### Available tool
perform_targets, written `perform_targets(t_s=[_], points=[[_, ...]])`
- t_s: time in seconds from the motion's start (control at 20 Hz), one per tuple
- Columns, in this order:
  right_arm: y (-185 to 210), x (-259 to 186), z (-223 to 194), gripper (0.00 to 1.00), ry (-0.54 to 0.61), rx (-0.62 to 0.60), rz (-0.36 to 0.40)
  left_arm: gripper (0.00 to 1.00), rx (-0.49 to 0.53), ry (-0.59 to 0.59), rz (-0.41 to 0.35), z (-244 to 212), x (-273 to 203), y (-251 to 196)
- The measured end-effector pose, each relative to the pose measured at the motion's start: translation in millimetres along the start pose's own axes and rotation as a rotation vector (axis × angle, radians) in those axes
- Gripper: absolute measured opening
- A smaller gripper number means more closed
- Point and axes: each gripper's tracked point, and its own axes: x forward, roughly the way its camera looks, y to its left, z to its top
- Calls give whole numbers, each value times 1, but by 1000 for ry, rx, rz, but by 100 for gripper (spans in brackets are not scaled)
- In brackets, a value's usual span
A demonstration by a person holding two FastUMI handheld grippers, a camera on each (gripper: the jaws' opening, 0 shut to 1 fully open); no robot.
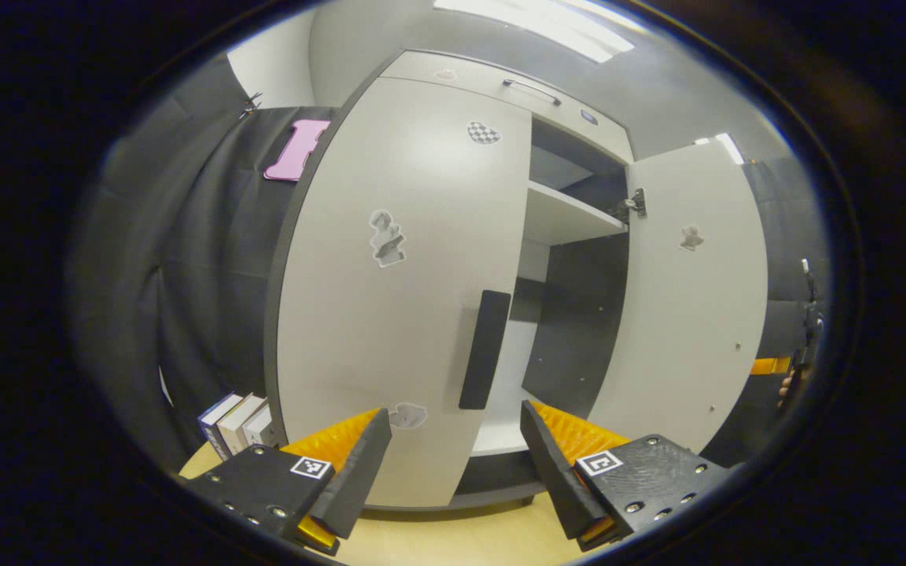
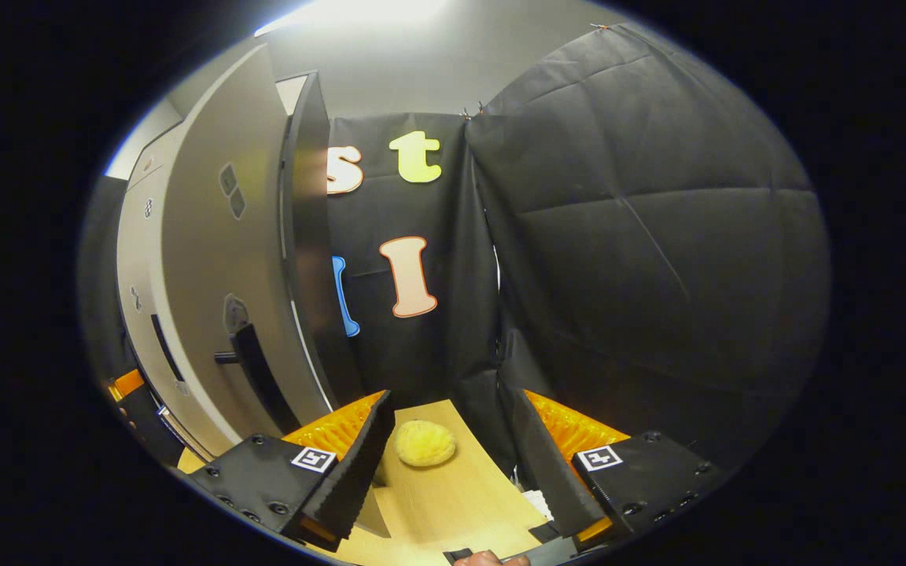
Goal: Open the right door of the double-door shoe cabinet with the right hand, and open the left door with the left hand.
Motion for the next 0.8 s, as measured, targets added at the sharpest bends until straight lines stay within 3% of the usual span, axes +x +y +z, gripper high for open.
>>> perform_targets(t_s=[0.35,0.45,0.65,0.7,0.8], points=[[-26,52,-9,95,33,-41,-30,97,24,-17,18,15,70,-17],[-31,65,-13,92,38,-27,-25,97,41,-23,34,18,85,-20],[-42,81,-21,95,46,-27,-32,98,69,-8,86,17,107,-21],[-45,84,-24,95,50,-36,-38,94,79,-5,104,17,112,-20],[-51,88,-30,95,63,-43,-44,72,94,3,128,15,119,-20]])
